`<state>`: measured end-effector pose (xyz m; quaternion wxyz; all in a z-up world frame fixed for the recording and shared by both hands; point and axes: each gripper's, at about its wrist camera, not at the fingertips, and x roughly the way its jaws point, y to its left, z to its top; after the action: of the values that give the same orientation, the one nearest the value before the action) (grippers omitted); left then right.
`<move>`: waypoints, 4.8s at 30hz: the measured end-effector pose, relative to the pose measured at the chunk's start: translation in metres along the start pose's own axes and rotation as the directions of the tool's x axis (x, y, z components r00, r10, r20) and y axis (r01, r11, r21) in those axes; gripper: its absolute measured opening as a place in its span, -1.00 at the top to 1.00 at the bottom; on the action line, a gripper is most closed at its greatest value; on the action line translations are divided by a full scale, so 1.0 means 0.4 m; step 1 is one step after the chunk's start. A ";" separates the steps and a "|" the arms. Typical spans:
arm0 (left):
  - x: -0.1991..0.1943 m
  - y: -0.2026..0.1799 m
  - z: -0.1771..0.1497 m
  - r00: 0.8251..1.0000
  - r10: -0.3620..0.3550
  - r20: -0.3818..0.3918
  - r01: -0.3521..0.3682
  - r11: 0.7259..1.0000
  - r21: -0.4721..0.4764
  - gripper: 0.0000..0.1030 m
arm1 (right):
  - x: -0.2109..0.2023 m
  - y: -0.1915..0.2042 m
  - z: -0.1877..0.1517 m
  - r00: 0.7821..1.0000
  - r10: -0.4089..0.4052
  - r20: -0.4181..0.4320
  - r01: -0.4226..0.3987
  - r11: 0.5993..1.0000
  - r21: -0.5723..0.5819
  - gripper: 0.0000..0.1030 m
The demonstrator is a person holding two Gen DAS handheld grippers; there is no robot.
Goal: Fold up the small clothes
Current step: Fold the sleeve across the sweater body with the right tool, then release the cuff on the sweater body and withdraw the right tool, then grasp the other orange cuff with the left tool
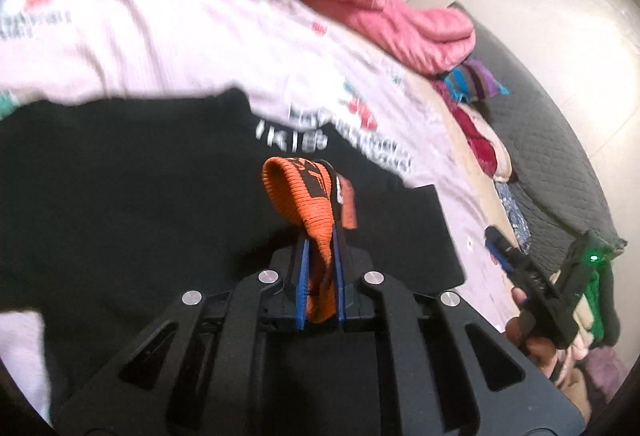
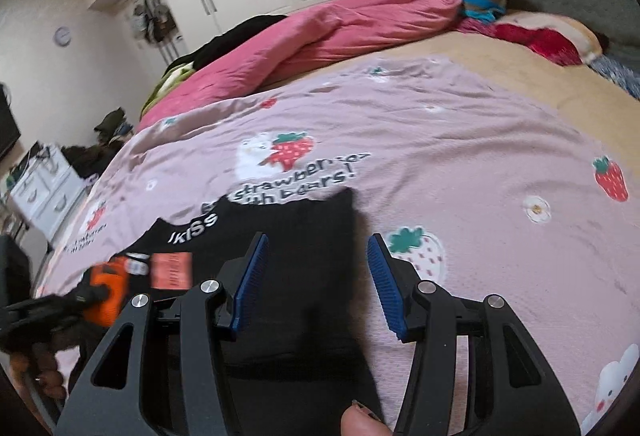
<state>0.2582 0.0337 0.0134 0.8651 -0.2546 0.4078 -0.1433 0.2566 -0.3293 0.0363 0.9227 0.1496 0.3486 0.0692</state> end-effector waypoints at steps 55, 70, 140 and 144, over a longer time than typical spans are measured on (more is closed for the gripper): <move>-0.115 0.203 -0.071 0.931 0.364 -0.031 -0.361 0.929 0.079 0.45 | 0.137 0.327 -0.195 0.962 0.084 -0.261 -0.165 0.938 -0.305 -0.37; -0.259 0.281 -0.076 0.888 0.455 0.070 -0.458 0.888 0.032 -0.47 | 0.092 0.440 -0.243 0.961 0.147 -0.235 -0.228 0.903 -0.363 -0.78; -0.641 0.671 -0.098 0.824 0.517 0.231 -0.389 0.814 -0.431 0.82 | 0.005 0.855 -0.453 0.886 0.304 -0.351 -0.429 0.825 -0.368 -0.89; -0.649 0.586 -0.069 0.829 0.481 0.286 -0.368 0.854 -0.369 0.82 | -0.008 0.792 -0.442 0.896 0.295 -0.333 -0.402 0.856 -0.325 -0.89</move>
<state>0.0836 0.3375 0.0320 0.8871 -0.3062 0.3018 0.1681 0.1295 0.0098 0.0152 0.8489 0.0153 0.4176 0.3236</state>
